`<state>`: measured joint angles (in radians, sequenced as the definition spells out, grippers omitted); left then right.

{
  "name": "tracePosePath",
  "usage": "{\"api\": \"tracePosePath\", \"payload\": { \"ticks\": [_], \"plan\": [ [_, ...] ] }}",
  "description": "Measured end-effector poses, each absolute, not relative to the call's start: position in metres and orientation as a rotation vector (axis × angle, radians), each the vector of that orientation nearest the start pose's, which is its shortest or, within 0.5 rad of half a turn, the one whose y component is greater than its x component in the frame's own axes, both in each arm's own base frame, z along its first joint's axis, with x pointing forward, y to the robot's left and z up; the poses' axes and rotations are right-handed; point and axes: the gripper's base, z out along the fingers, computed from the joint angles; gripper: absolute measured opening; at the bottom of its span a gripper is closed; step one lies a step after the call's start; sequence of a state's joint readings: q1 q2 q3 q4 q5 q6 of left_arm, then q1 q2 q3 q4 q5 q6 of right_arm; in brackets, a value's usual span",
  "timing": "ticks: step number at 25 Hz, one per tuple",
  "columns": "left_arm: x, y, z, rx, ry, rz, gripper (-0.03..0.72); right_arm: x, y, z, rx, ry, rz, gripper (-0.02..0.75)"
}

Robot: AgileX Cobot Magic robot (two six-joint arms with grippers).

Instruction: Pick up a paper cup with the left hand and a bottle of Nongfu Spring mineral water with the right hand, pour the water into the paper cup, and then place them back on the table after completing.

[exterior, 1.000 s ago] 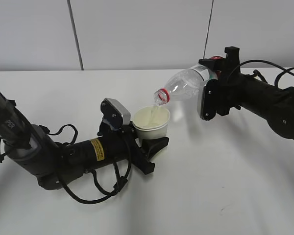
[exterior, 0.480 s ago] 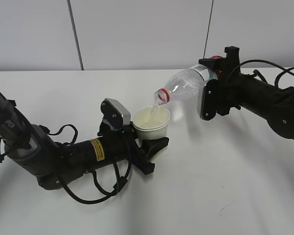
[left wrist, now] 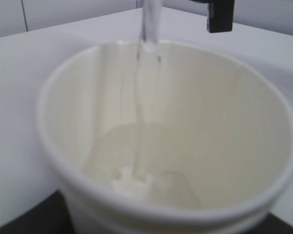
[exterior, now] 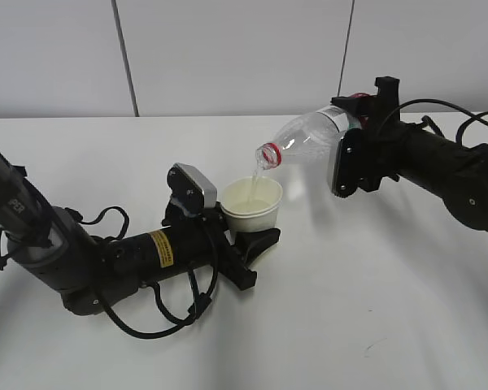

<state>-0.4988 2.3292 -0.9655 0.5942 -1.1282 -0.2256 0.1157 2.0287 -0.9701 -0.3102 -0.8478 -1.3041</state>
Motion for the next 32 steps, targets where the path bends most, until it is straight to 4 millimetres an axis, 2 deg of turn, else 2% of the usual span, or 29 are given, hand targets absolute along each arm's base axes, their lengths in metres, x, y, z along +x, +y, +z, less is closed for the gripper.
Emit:
{"api": "tracePosePath", "payload": {
  "ticks": [17,24,32],
  "plan": [
    [0.326,-0.226,0.051,0.809,1.633,-0.767,0.386,0.402,0.067,0.152,-1.258,1.231,-0.671,0.452],
    [0.331,-0.223,0.052,0.741,1.65,-0.741,0.386,0.403,0.063,0.152,-1.015,1.403,-0.483,0.452],
    [0.333,-0.222,0.052,0.712,1.657,-0.729,0.386,0.403,0.062,0.152,-0.556,1.613,-0.066,0.452]
  ]
}}
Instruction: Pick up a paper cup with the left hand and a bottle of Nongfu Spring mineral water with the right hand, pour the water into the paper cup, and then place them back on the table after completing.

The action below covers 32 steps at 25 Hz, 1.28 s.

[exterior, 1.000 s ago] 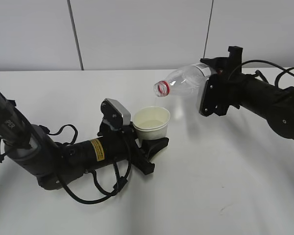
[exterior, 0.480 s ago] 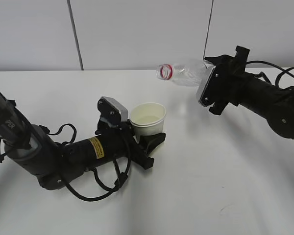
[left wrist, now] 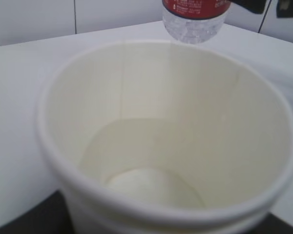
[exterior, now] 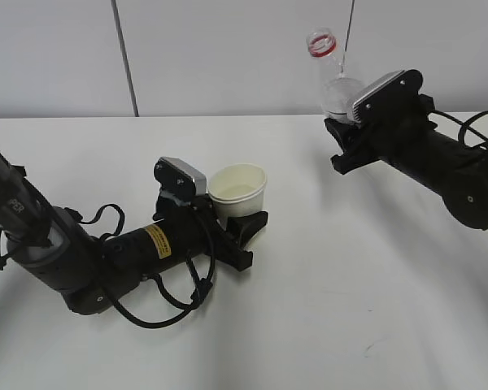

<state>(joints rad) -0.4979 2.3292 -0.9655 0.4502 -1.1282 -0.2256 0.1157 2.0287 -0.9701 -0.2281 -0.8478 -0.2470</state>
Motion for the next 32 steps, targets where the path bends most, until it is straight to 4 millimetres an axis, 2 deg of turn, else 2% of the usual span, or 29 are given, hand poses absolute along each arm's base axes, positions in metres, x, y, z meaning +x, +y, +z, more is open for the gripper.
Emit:
{"api": "tracePosePath", "payload": {
  "ticks": [8,16,22,32],
  "plan": [
    [0.335,-0.22,0.052,0.683,1.659,-0.7,0.386,0.403,0.061,0.146,-0.316,1.753,0.142,0.452],
    [0.344,-0.211,0.053,0.597,1.665,-0.606,0.386,0.402,0.061,0.145,-0.157,1.794,0.275,0.452],
    [0.353,-0.197,0.054,0.536,1.677,-0.56,0.386,0.402,0.063,0.144,-0.152,1.803,0.304,0.452],
    [0.372,-0.158,0.054,0.437,1.696,-0.479,0.386,0.402,0.063,0.144,-0.159,1.803,0.307,0.452]
  ]
}}
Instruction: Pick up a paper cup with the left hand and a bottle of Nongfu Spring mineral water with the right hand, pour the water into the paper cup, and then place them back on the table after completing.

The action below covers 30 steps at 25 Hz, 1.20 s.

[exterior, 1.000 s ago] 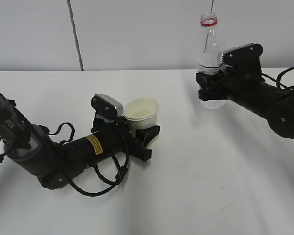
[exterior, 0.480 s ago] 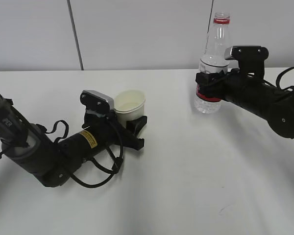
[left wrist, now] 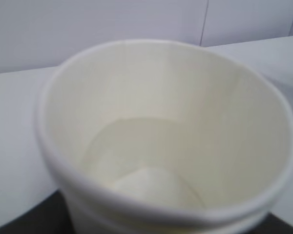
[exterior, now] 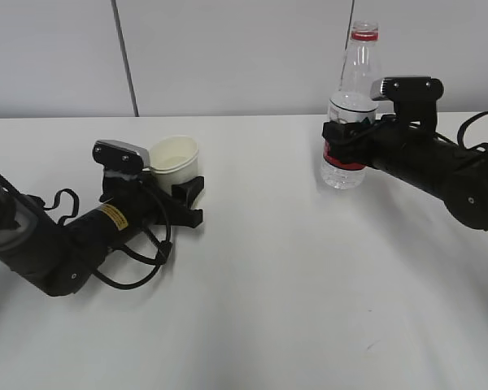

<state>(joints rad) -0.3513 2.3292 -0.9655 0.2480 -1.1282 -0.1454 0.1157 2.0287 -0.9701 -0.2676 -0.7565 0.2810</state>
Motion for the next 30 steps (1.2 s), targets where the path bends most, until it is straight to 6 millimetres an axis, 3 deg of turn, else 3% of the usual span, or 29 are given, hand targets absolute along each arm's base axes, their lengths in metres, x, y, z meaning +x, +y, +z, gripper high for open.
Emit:
{"api": "tracePosePath", "payload": {
  "ticks": [17,30],
  "plan": [
    [0.389,-0.109,0.052,0.344,1.729,-0.367,0.386,0.401,0.064,0.144,-0.166,1.802,0.308,0.452],
    [0.39,-0.105,0.049,0.339,1.755,-0.354,0.386,0.401,0.064,0.144,-0.166,1.802,0.308,0.452]
  ]
}}
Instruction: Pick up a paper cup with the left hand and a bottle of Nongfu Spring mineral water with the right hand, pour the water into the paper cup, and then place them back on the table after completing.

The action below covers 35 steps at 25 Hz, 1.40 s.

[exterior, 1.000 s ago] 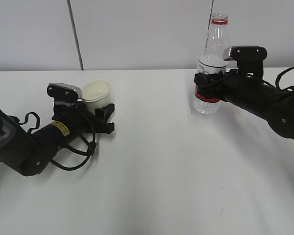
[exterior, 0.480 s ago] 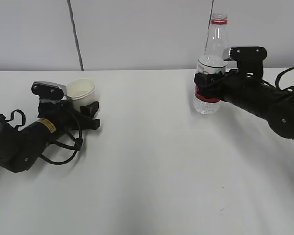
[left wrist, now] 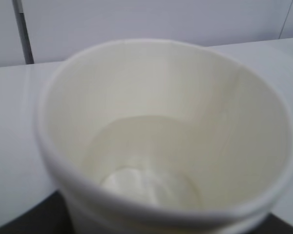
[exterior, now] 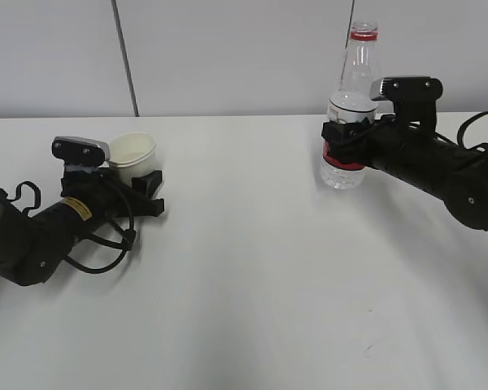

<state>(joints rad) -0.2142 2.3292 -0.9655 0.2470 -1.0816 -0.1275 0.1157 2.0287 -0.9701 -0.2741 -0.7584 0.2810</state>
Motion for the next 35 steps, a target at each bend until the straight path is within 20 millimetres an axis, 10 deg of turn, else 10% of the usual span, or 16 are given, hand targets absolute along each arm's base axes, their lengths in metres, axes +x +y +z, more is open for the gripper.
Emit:
{"api": "tracePosePath", "payload": {
  "ticks": [35],
  "plan": [
    [0.392,-0.107,0.077,0.317,1.773,-0.321,0.556,0.401,0.064,0.144,-0.18,1.799,0.297,0.451]
  ]
}}
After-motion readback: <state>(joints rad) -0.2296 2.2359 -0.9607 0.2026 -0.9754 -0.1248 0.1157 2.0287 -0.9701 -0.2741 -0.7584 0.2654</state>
